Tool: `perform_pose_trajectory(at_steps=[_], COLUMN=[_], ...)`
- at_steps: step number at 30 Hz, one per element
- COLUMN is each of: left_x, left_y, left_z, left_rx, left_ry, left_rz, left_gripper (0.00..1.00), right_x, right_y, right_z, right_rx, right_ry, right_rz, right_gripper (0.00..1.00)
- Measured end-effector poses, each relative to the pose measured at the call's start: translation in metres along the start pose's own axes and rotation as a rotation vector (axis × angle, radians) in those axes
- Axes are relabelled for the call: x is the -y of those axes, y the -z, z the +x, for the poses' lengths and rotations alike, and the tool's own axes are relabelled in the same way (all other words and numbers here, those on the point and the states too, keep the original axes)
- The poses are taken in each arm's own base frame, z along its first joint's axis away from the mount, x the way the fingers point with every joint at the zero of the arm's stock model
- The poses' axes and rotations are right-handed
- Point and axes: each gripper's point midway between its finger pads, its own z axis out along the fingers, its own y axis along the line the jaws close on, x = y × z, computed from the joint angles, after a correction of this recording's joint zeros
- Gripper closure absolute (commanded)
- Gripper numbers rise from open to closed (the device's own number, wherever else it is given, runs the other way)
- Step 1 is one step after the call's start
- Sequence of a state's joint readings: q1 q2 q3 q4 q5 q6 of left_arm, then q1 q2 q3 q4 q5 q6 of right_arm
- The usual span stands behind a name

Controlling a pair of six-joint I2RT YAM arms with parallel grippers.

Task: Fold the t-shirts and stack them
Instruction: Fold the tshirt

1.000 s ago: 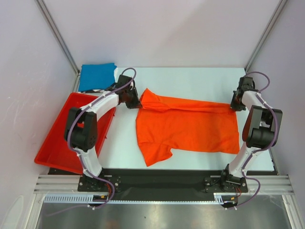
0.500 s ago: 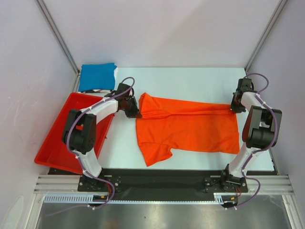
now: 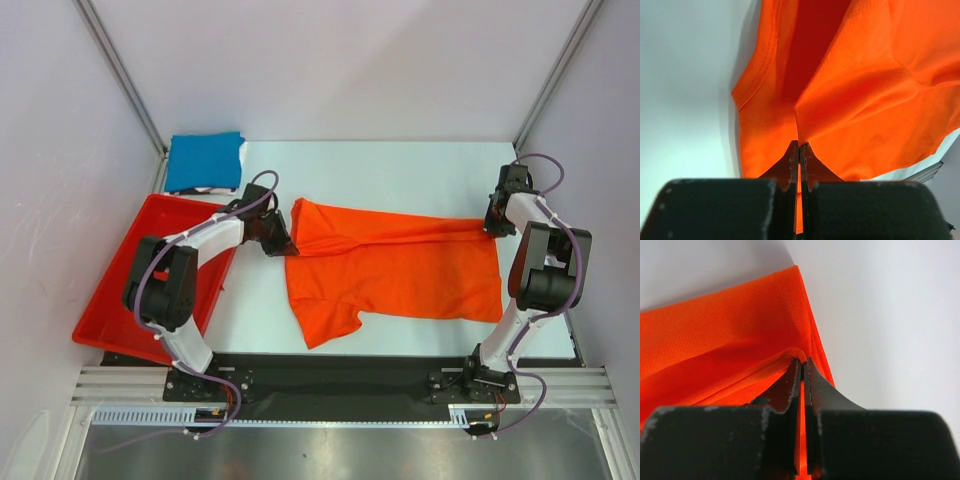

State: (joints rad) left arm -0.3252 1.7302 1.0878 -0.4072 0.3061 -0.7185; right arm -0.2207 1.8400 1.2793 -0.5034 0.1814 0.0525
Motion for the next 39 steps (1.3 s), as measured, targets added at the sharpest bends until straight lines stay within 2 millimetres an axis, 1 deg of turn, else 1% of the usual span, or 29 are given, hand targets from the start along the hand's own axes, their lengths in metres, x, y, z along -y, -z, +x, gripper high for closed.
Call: perform_pose_trajectory(at_steps=[6,8,9,10,11,12,13,14,15,17,18,19,20,22,23,24,25,26,27,28,30,32,34,37,39], left_x=[-0.007,-0.007,-0.006,-0.006,-0.007,-0.009,-0.009,-0.010,-0.010,-0.003,0.004,0.010,0.019,0.039,0.048,0.054,0.063,0.069,0.073,0.072,0.064,0.053,0.046,0.043,0.046], left_y=[-0.001,-0.001,0.000,0.001,0.002,0.004,0.006,0.009,0.012,0.021,0.027,0.033,0.040,0.050,0.053,0.052,0.049,0.044,0.037,0.028,0.011,-0.003,-0.013,-0.019,-0.020], left_z=[0.014,0.014,0.014,0.014,0.014,0.015,0.014,0.011,0.006,-0.012,-0.023,-0.034,-0.047,-0.077,-0.094,-0.106,-0.123,-0.137,-0.147,-0.152,-0.152,-0.144,-0.138,-0.133,-0.131], left_rx=[-0.029,-0.031,-0.030,-0.028,-0.026,-0.027,-0.025,-0.020,-0.007,0.040,0.072,0.101,0.138,0.204,0.237,0.249,0.271,0.286,0.290,0.285,0.252,0.206,0.172,0.146,0.138], left_ry=[0.013,0.012,0.010,-0.001,-0.011,-0.017,-0.024,-0.039,-0.058,-0.102,-0.127,-0.144,-0.165,-0.201,-0.218,-0.226,-0.240,-0.250,-0.255,-0.256,-0.251,-0.239,-0.230,-0.227,-0.229], left_rz=[-0.001,0.001,0.002,0.002,-0.003,-0.012,-0.021,-0.038,-0.057,-0.074,-0.076,-0.074,-0.064,-0.040,-0.026,-0.020,-0.008,-0.001,0.003,0.000,-0.014,-0.036,-0.050,-0.048,-0.036], left_gripper=[1.00,0.95,0.78,0.68,0.60,0.49,0.45,0.38,0.37,0.35,0.35,0.35,0.36,0.38,0.42,0.44,0.46,0.48,0.48,0.49,0.49,0.50,0.51,0.51,0.51], right_x=[0.002,0.002,0.003,0.003,0.003,0.004,0.004,0.004,0.005,0.006,0.006,0.007,0.007,0.009,0.010,0.011,0.012,0.014,0.015,0.016,0.015,0.014,0.011,0.005,0.004], right_y=[0.000,-0.001,-0.001,-0.001,-0.002,-0.003,-0.003,-0.003,-0.001,0.006,0.012,0.019,0.026,0.039,0.044,0.047,0.048,0.046,0.043,0.036,0.022,0.008,-0.003,-0.016,-0.023], right_z=[0.001,0.003,0.004,0.005,0.007,0.009,0.012,0.015,0.021,0.032,0.038,0.042,0.043,0.041,0.036,0.027,0.018,0.007,-0.002,-0.016,-0.039,-0.054,-0.057,-0.054,-0.052], right_rx=[-0.002,-0.006,-0.007,-0.010,-0.014,-0.018,-0.024,-0.029,-0.039,-0.046,-0.047,-0.041,-0.025,0.012,0.035,0.062,0.082,0.097,0.102,0.109,0.120,0.121,0.106,0.068,0.048], right_ry=[-0.003,-0.006,-0.008,-0.014,-0.022,-0.026,-0.030,-0.037,-0.047,-0.077,-0.098,-0.122,-0.147,-0.181,-0.198,-0.216,-0.232,-0.249,-0.260,-0.271,-0.278,-0.278,-0.271,-0.267,-0.271], right_rz=[0.011,0.016,0.018,0.020,0.024,0.028,0.032,0.032,0.034,0.025,0.020,0.012,-0.003,-0.023,-0.032,-0.044,-0.055,-0.063,-0.071,-0.080,-0.097,-0.112,-0.129,-0.163,-0.178], right_gripper=[1.00,0.98,0.92,0.80,0.75,0.70,0.59,0.55,0.53,0.43,0.38,0.27,0.22,0.17,0.16,0.16,0.17,0.18,0.21,0.25,0.29,0.37,0.48,0.57,0.57])
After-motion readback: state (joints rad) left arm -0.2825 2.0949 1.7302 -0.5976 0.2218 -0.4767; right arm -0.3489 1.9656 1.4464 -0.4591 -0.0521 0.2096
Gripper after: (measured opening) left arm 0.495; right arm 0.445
